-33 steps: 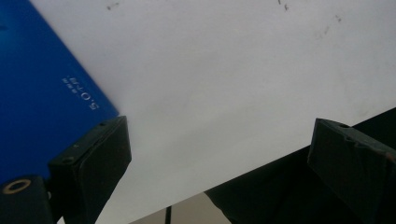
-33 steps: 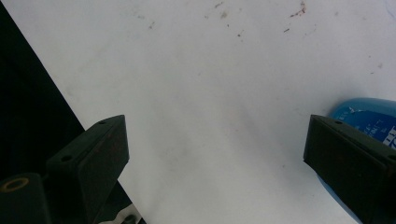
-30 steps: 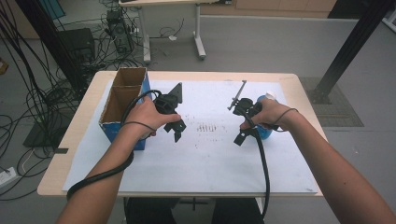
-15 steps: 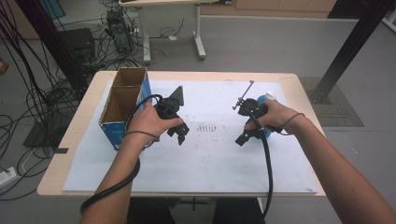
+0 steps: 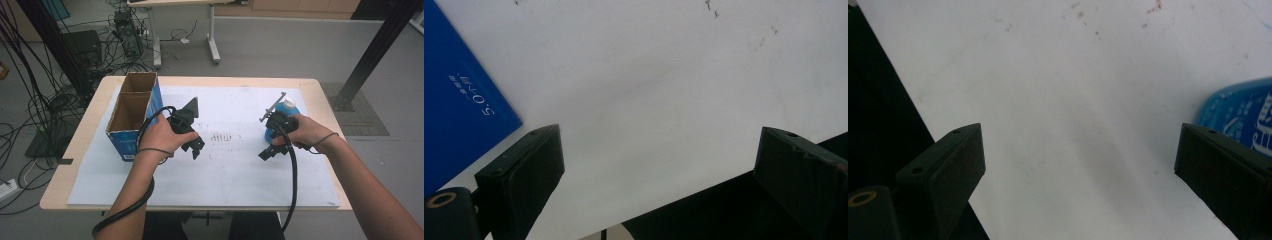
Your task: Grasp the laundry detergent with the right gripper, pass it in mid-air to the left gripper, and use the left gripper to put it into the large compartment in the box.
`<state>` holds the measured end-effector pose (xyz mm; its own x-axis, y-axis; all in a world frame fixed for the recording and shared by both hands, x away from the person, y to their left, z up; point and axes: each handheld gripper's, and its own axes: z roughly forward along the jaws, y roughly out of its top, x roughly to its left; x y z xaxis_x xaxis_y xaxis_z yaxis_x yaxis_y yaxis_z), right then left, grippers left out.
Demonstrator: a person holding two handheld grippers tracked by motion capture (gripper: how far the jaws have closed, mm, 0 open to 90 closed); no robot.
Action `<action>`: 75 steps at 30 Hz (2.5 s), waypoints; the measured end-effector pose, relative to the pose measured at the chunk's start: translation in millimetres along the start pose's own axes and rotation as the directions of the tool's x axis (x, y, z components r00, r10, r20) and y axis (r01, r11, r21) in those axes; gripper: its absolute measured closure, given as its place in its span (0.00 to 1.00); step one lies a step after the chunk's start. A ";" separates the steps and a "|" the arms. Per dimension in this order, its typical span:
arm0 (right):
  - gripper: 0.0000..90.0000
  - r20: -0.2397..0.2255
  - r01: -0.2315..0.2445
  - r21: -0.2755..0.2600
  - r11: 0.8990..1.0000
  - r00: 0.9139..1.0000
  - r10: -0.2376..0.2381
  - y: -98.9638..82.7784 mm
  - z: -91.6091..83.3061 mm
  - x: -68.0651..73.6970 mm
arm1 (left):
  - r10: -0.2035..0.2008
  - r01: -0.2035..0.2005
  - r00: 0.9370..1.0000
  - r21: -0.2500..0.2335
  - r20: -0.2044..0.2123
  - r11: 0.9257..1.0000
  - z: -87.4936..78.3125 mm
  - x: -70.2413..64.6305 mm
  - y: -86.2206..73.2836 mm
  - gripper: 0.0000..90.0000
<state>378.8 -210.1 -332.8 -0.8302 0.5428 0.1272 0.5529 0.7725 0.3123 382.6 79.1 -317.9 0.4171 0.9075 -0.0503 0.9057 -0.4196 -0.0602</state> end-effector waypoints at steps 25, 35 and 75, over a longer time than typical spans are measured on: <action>0.07 -0.011 -0.073 -0.071 0.995 0.997 0.072 -65.7 11.6 -7.4 | -0.026 0.027 0.999 -0.029 0.036 0.999 16.4 -5.0 -8.6 0.07; 0.07 -0.008 -0.111 -0.085 0.990 0.994 0.110 -91.1 12.5 -14.7 | -0.038 0.040 0.998 -0.031 0.046 0.999 20.5 -5.1 -14.8 0.07; 0.06 0.080 -0.200 -0.274 0.941 0.970 0.230 -145.8 10.5 -64.9 | -0.055 0.058 0.995 -0.040 0.078 0.998 29.9 -2.2 -22.2 0.07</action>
<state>352.8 -354.5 -396.4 -0.6725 0.7304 0.1197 0.6668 0.5277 0.5262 359.3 85.9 -346.3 0.3598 0.9247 -0.1244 0.9307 -0.3652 -0.0228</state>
